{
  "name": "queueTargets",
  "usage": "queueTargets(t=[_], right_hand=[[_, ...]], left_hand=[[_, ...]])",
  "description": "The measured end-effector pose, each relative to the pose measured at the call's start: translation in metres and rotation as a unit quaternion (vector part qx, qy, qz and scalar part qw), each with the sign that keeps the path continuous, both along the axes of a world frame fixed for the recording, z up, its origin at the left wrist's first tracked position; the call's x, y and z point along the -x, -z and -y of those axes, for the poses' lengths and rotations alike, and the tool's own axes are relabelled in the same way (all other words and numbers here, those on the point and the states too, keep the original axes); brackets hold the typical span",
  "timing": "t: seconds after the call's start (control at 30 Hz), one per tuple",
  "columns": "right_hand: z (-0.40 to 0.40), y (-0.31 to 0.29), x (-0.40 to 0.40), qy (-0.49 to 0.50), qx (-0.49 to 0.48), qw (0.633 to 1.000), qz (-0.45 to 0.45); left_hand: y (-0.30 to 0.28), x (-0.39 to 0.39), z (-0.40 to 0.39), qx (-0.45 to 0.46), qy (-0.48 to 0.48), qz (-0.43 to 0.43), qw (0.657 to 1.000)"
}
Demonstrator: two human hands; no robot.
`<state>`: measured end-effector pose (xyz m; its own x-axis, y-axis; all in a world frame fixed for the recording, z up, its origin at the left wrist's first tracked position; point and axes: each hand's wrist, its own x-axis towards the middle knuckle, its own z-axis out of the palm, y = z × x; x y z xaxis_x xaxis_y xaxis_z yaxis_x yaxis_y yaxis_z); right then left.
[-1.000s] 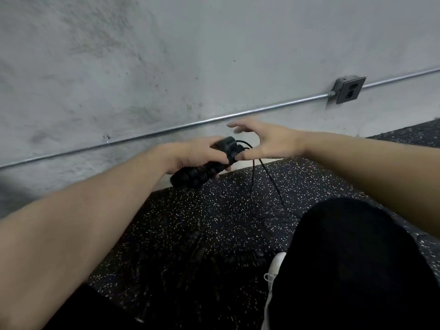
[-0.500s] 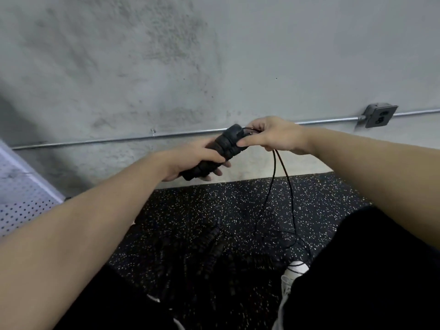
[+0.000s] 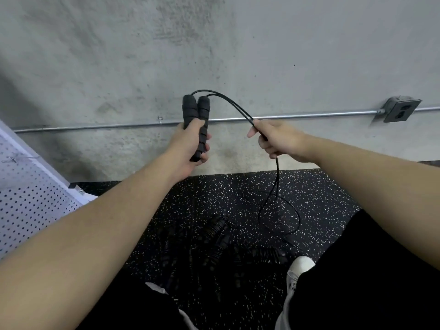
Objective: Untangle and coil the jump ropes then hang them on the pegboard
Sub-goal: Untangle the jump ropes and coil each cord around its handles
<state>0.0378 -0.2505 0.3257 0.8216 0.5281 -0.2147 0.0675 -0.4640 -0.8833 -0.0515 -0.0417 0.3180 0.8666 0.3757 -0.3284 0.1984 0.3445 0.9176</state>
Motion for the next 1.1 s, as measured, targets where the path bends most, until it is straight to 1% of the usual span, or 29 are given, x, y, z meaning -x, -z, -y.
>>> queueTargets(t=[0.07,0.13,0.2,0.33,0.4,0.47,0.57,0.67,0.77,0.83,1.0,1.1], right_hand=[[-0.002,0.000,-0.001,0.006,0.001,1.000,0.010],[-0.004,-0.001,-0.003,0.015,-0.008,1.000,0.022],[-0.004,0.000,-0.006,0.020,-0.033,0.999,0.002],[-0.001,0.002,-0.012,0.017,-0.092,0.987,-0.128],[-0.001,0.000,-0.015,0.038,-0.124,0.981,-0.145],[-0.003,-0.004,-0.015,0.061,-0.121,0.986,-0.095],[-0.005,-0.004,-0.012,0.059,-0.063,0.996,-0.010],[-0.009,-0.006,-0.009,0.048,-0.028,0.998,0.012],[-0.008,-0.011,-0.009,0.063,-0.045,0.997,-0.002],[-0.005,-0.013,-0.011,0.073,-0.058,0.995,-0.017],[0.001,-0.012,-0.009,0.041,-0.030,0.999,-0.013],[-0.004,-0.014,-0.008,0.079,-0.077,0.993,-0.052]], left_hand=[[0.004,-0.002,0.000,0.049,0.018,-0.027,0.998],[0.007,-0.004,0.002,0.102,0.042,-0.023,0.994],[0.007,-0.008,0.003,0.111,0.059,-0.010,0.992],[0.008,-0.008,0.009,0.068,0.116,-0.016,0.991],[0.011,-0.006,0.014,0.037,0.156,-0.027,0.987],[0.015,-0.007,0.018,0.007,0.190,-0.027,0.981],[0.023,-0.010,0.019,-0.045,0.200,-0.025,0.978],[0.029,-0.009,0.018,-0.111,0.190,-0.021,0.975],[0.031,-0.007,0.017,-0.155,0.203,-0.014,0.967],[0.032,-0.006,0.019,-0.138,0.224,-0.014,0.965],[0.026,0.002,0.026,-0.037,0.276,-0.010,0.960],[0.025,0.003,0.029,0.005,0.274,-0.010,0.962]])
